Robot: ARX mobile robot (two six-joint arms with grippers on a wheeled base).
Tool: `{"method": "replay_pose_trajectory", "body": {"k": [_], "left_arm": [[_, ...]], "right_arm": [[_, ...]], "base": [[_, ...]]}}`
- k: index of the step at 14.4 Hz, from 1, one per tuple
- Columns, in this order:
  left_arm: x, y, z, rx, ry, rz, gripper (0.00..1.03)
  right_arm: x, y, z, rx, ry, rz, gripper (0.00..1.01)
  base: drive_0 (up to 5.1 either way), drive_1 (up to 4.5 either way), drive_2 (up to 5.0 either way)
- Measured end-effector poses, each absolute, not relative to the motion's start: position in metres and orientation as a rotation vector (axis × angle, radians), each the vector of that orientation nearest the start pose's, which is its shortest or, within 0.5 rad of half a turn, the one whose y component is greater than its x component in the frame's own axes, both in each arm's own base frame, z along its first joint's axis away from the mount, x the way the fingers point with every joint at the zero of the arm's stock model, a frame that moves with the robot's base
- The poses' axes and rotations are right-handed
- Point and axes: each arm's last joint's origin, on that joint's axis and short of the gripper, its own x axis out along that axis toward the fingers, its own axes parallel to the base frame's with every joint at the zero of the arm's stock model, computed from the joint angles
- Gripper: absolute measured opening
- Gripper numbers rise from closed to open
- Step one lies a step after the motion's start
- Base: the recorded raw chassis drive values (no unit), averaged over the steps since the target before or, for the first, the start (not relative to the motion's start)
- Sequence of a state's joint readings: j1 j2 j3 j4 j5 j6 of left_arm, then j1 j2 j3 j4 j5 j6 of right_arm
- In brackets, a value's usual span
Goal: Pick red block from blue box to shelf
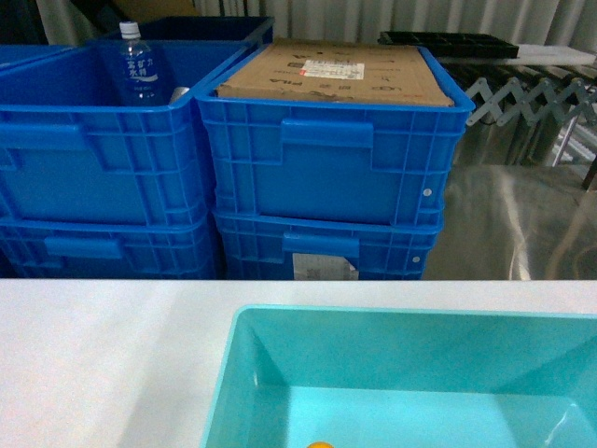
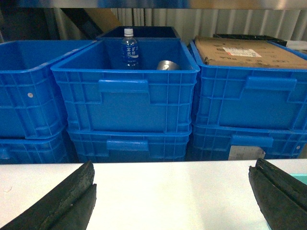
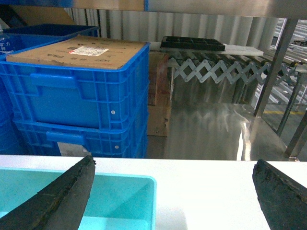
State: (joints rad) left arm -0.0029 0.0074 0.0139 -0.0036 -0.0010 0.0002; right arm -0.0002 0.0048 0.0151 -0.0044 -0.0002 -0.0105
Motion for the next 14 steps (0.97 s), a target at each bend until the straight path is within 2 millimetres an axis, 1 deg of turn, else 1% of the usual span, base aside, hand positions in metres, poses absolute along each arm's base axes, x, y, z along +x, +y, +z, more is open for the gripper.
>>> {"method": "replay_pose_trajectory", "body": {"k": [7, 8, 9, 10, 11, 12, 13, 14], "left_arm": [[0.097, 0.0, 0.167, 0.0, -0.003, -0.002, 0.98], [0.097, 0.0, 0.167, 0.0, -0.003, -0.002, 0.98], [0.097, 0.0, 0.167, 0.0, -0.003, -0.002, 0.98], [0.097, 0.0, 0.167, 0.0, -0.003, -0.002, 0.98], [0.097, 0.0, 0.167, 0.0, -0.003, -0.002, 0.98], [0.097, 0.0, 0.167, 0.0, -0.003, -0.002, 0.98], [0.097, 0.0, 0.167, 0.0, -0.003, -0.002, 0.98], [0.097, 0.0, 0.167, 0.0, -0.003, -0.002, 0.98]], "right_arm": [[0.097, 0.0, 0.168, -0.01, -0.006, 0.0, 0.98], [0.099, 0.002, 0.171, -0.008, -0.027, 0.005, 0.98], [0.105, 0.009, 0.174, -0.007, -0.026, 0.037, 0.98], [0.113, 0.018, 0.182, -0.005, -0.021, 0.083, 0.98], [0.13, 0.031, 0.21, 0.026, -0.036, 0.15, 0.98], [0.145, 0.042, 0.223, 0.065, 0.031, 0.199, 0.98], [0.16, 0.056, 0.219, 0.119, 0.181, 0.26, 0.98], [0.17, 0.065, 0.212, 0.152, 0.287, 0.291, 0.98]], "base": [[0.0, 0.0, 0.0], [0.0, 0.0, 0.0], [0.0, 0.0, 0.0], [0.0, 0.0, 0.0], [0.0, 0.0, 0.0], [0.0, 0.0, 0.0], [0.0, 0.0, 0.0], [0.0, 0.0, 0.0]]}}
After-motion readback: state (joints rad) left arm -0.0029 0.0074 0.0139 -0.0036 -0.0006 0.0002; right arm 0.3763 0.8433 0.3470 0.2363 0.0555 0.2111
